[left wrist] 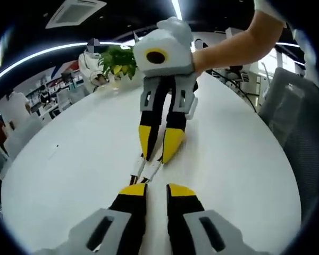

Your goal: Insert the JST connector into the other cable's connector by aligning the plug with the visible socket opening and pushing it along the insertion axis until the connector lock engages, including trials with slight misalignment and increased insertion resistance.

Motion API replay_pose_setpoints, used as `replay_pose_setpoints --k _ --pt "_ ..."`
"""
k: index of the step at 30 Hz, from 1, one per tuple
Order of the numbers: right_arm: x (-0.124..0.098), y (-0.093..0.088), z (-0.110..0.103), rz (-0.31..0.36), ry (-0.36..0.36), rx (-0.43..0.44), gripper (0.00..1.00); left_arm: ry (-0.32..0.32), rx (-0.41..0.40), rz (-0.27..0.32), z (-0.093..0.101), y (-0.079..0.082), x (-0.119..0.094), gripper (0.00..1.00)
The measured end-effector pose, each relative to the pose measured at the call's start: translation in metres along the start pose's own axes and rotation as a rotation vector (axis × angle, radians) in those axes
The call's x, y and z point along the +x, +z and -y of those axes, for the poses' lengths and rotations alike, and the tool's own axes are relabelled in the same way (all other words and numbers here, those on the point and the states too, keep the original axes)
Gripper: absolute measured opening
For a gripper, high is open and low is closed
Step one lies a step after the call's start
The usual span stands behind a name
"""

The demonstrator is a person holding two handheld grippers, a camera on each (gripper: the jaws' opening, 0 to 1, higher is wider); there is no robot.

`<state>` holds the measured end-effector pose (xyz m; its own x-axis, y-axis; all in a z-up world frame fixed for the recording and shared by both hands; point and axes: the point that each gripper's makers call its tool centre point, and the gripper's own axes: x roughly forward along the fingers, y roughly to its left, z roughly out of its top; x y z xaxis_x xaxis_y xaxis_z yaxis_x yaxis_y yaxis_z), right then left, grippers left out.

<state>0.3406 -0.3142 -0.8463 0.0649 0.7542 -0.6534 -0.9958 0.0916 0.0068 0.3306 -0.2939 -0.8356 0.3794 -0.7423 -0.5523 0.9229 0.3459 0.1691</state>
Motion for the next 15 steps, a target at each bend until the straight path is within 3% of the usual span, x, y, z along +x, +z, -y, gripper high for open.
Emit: replay_pose_setpoints --k 4,15 --pt "0.0040 -0.0077 -0.0031 -0.023 0.005 -0.035 0.08 0.009 -0.020 0.007 -0.0016 -0.0009 -0.0017 0.08" --pt "0.0010 -0.0065 -0.0104 -0.029 0.028 -0.109 0.05 0.010 -0.016 0.001 -0.0025 -0.0024 -0.0037 0.08"
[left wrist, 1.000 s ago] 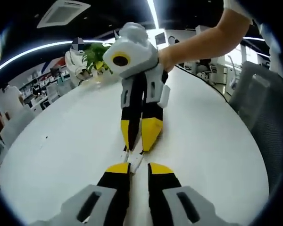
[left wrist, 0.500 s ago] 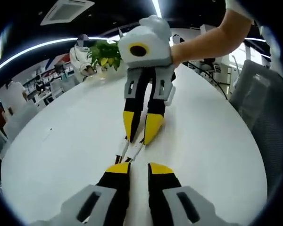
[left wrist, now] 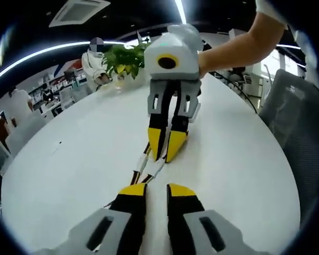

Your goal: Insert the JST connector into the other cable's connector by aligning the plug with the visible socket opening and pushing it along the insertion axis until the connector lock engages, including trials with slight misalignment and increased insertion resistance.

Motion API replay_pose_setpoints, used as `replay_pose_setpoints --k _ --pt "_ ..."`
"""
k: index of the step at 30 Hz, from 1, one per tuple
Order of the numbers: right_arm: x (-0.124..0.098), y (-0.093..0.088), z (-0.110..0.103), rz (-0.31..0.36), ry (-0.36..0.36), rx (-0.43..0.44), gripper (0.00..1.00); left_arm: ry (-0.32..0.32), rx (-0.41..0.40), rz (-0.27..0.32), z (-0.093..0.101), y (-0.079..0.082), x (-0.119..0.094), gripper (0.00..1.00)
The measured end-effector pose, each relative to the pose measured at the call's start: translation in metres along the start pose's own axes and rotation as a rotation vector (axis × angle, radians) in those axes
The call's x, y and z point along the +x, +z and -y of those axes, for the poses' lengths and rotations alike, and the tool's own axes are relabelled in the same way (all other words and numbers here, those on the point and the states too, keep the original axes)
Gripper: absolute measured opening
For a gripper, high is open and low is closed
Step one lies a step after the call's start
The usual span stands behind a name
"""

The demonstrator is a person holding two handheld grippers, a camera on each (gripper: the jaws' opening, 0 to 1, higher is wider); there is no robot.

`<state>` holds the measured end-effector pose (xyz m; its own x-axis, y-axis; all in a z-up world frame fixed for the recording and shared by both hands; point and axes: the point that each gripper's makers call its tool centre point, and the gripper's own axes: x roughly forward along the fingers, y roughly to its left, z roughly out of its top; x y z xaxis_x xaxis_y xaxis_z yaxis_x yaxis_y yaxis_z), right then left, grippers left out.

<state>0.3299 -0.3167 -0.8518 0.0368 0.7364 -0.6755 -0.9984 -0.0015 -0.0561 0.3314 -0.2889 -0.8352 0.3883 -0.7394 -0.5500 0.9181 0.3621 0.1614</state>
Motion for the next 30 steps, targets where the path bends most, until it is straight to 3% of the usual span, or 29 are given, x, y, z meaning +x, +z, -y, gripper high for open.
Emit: replay_pose_setpoints --k 13,19,30 --pt "-0.004 0.000 -0.017 0.004 0.091 -0.094 0.04 -0.016 -0.011 -0.003 0.003 -0.001 0.002 0.08" --pt "-0.007 -0.003 -0.016 -0.023 0.129 -0.165 0.04 -0.037 -0.039 -0.017 0.007 -0.005 0.003 0.08" --pt "-0.005 -0.001 -0.010 -0.035 0.157 -0.196 0.04 -0.041 -0.071 -0.017 0.005 -0.006 0.003 0.07"
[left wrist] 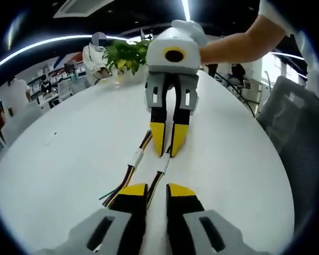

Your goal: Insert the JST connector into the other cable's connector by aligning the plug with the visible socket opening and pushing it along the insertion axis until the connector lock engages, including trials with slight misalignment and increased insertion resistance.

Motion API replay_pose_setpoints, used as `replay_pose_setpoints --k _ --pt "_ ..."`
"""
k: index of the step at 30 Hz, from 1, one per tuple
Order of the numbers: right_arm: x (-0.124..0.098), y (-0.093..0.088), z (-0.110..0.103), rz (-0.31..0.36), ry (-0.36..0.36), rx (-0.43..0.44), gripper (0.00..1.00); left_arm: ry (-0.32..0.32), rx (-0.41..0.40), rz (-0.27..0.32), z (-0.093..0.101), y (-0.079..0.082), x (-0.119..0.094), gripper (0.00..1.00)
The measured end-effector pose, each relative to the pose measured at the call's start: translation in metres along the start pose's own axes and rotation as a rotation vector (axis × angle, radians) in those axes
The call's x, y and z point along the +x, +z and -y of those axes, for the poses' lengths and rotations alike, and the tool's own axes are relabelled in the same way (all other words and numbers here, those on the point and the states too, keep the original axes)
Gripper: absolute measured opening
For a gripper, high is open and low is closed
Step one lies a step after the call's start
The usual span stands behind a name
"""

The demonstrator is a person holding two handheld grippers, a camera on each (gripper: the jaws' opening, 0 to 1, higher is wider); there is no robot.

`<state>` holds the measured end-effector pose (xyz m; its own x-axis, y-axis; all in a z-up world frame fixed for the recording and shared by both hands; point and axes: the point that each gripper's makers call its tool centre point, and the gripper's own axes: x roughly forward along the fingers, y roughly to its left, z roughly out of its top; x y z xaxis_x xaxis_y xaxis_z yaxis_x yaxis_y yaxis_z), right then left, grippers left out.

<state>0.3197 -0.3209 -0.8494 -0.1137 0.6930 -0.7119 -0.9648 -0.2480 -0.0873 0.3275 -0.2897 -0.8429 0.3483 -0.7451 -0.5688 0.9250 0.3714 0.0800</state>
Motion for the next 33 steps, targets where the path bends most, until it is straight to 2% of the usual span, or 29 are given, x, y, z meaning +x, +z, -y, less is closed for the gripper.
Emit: replay_pose_setpoints --k 7,33 --pt "0.0001 0.0003 0.0024 0.005 -0.002 0.034 0.05 0.004 -0.015 0.003 -0.0031 -0.0012 0.0001 0.07" --pt "0.0009 0.0018 0.0040 0.018 -0.001 0.073 0.05 0.004 -0.042 0.013 -0.0028 -0.0016 -0.0005 0.08"
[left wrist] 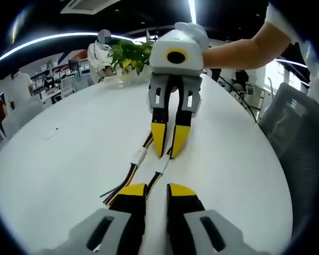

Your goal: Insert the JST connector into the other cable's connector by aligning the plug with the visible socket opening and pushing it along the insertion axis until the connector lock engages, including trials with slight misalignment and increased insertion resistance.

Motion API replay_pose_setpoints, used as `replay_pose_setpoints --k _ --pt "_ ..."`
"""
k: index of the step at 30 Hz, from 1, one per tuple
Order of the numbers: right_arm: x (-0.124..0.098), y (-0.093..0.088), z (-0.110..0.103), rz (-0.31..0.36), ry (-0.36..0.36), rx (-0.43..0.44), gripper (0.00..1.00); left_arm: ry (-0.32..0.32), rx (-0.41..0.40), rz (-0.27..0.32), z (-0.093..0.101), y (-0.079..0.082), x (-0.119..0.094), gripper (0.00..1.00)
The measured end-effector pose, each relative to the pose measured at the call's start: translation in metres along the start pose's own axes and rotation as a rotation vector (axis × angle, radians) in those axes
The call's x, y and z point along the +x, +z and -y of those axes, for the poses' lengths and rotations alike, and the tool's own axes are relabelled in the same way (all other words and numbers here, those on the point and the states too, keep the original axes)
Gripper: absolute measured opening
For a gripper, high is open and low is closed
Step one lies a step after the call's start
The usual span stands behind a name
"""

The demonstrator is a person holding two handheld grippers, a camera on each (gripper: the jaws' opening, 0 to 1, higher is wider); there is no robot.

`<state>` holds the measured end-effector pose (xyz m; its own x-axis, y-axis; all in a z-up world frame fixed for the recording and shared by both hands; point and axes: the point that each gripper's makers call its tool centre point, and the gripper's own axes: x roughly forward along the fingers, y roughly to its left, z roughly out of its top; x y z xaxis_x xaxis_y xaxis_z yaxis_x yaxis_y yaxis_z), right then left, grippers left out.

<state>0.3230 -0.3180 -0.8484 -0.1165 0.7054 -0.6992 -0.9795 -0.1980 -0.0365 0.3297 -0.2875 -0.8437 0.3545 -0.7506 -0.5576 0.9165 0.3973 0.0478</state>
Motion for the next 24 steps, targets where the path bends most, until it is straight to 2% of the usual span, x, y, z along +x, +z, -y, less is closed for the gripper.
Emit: replay_pose_setpoints --k 6,13,24 --pt "-0.007 0.003 0.003 0.008 -0.019 0.019 0.04 -0.002 0.005 -0.004 0.000 0.000 0.000 0.09" --pt "-0.021 -0.004 0.008 0.014 -0.080 0.077 0.09 0.002 0.005 -0.011 0.002 0.001 -0.002 0.12" --pt "-0.043 -0.003 0.006 0.052 -0.167 0.166 0.14 0.036 -0.018 0.044 -0.003 0.017 -0.017 0.13"
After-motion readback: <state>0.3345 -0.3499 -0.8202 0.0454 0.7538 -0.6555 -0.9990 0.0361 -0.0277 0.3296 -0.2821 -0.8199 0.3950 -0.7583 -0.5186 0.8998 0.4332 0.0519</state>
